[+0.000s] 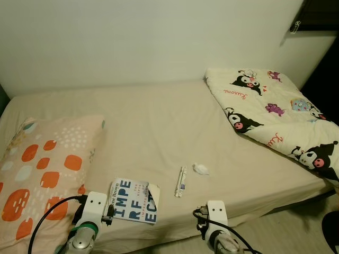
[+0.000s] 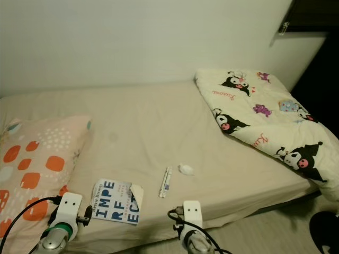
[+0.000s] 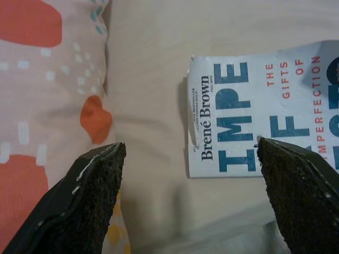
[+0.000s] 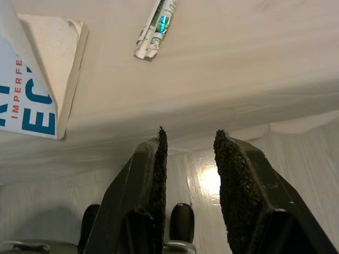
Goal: Clean up the room
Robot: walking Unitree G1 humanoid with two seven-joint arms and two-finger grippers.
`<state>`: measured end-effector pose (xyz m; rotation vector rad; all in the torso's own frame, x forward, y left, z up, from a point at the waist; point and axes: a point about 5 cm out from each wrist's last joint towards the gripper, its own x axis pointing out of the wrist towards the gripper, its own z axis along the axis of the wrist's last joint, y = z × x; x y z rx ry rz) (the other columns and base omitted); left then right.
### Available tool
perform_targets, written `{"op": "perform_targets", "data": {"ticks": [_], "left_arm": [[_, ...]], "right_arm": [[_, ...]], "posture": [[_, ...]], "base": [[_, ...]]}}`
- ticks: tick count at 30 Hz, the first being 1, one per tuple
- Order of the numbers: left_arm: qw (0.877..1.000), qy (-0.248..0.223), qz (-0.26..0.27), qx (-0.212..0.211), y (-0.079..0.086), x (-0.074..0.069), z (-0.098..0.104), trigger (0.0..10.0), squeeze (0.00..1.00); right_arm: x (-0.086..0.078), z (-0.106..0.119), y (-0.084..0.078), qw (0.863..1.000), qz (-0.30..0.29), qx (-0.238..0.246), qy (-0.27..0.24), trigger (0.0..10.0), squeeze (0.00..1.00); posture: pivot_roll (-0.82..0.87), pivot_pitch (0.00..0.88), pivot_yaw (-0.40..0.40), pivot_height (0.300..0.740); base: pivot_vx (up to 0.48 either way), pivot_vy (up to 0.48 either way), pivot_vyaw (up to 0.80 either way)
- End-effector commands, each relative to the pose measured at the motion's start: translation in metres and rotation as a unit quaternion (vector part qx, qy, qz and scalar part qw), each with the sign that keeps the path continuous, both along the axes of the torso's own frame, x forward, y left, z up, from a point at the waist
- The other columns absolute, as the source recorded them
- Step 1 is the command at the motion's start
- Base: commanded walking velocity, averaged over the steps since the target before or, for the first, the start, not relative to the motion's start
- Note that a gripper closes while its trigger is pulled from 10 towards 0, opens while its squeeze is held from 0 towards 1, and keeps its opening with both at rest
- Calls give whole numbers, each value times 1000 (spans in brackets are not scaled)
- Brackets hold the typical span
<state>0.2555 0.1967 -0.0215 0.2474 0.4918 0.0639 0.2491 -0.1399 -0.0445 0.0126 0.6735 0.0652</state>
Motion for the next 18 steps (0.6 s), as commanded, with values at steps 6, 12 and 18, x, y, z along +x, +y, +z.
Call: {"op": "perform_targets", "data": {"ticks": [6, 12, 18], "left_arm": [[1000, 13, 1, 1, 0, -3, -4, 10000, 0], [1000, 13, 3, 1, 1, -4, -4, 10000, 0], [1000, 13, 2, 2, 1, -3, -4, 10000, 0]], "right_arm": [[-4, -4, 2, 1000, 13, -5, 14, 10000, 0], [-6, -5, 9, 997, 68, -24, 14, 10000, 0], [-8, -5, 11, 995, 90, -31, 12, 10000, 0]], "posture": [[53, 0, -3, 740], [56, 0, -14, 740], [54, 0, -15, 740]], "base": [[0, 0, 0], [0, 0, 0], [0, 0, 0]]}}
